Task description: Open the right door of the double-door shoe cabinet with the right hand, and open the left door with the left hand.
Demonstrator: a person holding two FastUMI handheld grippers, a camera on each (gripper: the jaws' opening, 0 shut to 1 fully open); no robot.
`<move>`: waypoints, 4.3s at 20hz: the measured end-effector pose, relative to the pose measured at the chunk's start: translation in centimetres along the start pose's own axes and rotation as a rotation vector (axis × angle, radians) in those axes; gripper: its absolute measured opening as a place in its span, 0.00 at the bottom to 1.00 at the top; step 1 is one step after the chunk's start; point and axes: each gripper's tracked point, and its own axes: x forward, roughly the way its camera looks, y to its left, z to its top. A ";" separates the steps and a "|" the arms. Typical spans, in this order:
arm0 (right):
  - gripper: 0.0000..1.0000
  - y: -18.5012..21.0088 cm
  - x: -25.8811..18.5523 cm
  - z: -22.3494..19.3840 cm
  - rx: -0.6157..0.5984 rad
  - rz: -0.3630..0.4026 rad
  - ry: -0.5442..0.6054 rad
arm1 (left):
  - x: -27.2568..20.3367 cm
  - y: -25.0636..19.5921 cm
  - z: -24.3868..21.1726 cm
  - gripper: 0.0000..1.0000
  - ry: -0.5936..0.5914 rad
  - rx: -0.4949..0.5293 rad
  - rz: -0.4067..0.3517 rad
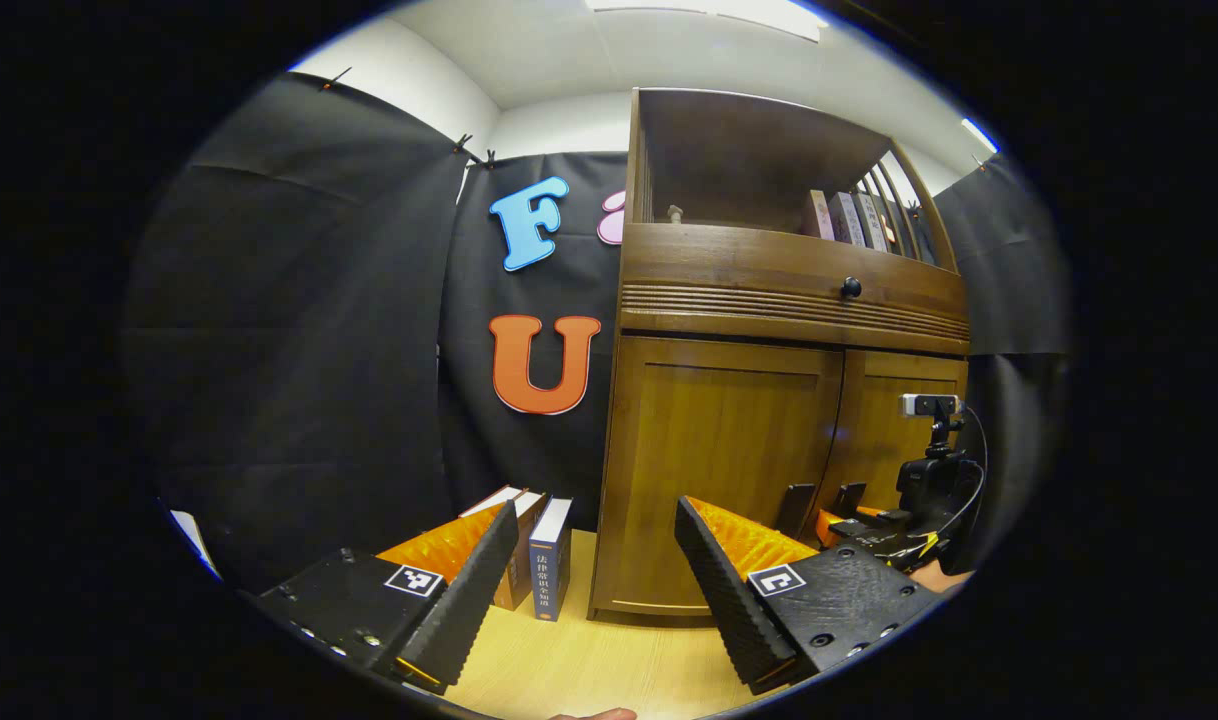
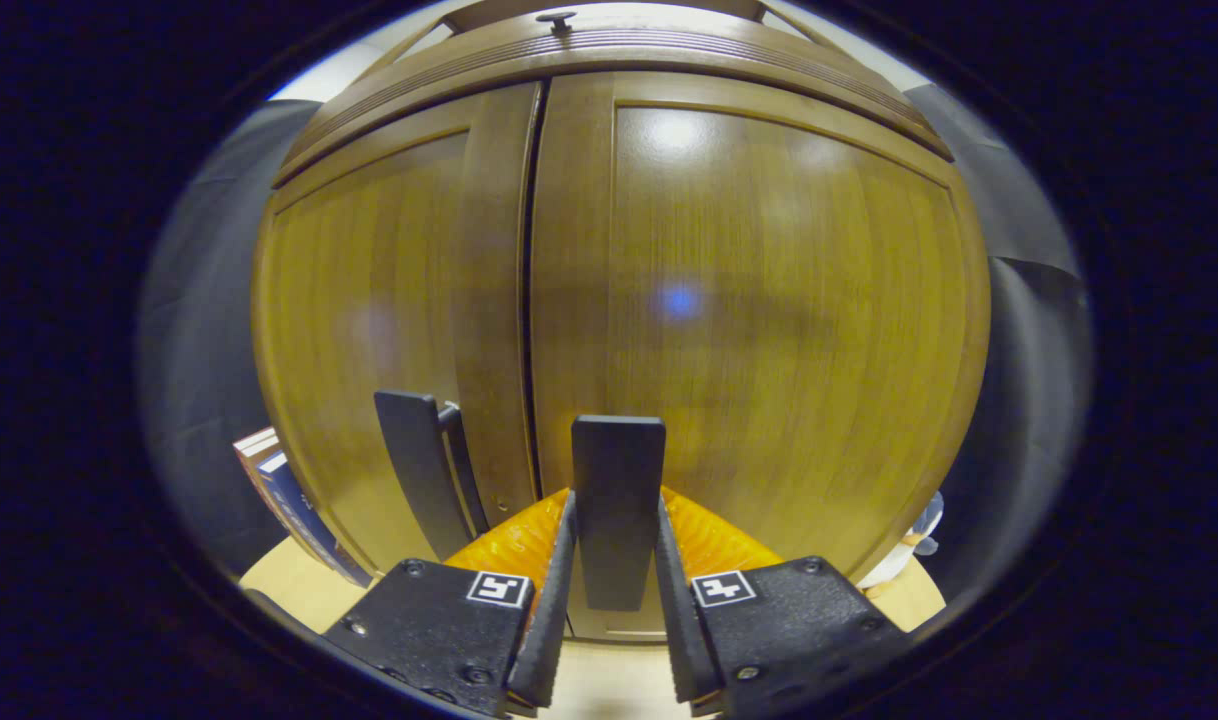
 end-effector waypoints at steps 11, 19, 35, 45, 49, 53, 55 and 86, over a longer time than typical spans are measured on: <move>0.28 -0.4 -2.7 -0.6 0.030 0.064 0.015 | -0.3 -1.2 0.7 0.95 -0.013 0.030 -0.037; 0.27 -1.4 -6.7 -1.6 0.025 0.117 0.001 | -1.2 -3.1 0.7 0.95 -0.010 0.047 -0.051; 0.27 -6.7 -15.9 -4.0 0.034 0.167 -0.002 | -2.7 -7.2 0.2 0.95 -0.006 0.036 -0.083; 0.24 -11.1 -19.6 -5.0 0.020 0.158 -0.011 | -1.9 -12.3 0.4 0.95 -0.022 0.060 -0.150; 0.24 -12.5 -20.3 -5.1 0.024 0.164 -0.018 | -1.6 -14.1 0.0 0.95 -0.020 0.063 -0.183; 0.24 -14.4 -21.1 -5.4 0.022 0.125 -0.012 | -1.0 -15.8 -0.5 0.95 -0.012 0.065 -0.207; 0.22 -15.2 -21.7 -5.4 0.028 0.099 -0.008 | -0.8 -16.8 -0.9 0.95 -0.005 0.067 -0.224; 0.04 -30.2 -27.0 -7.1 0.105 -0.218 0.006 | 6.2 -24.1 -9.3 0.95 0.129 0.084 -0.334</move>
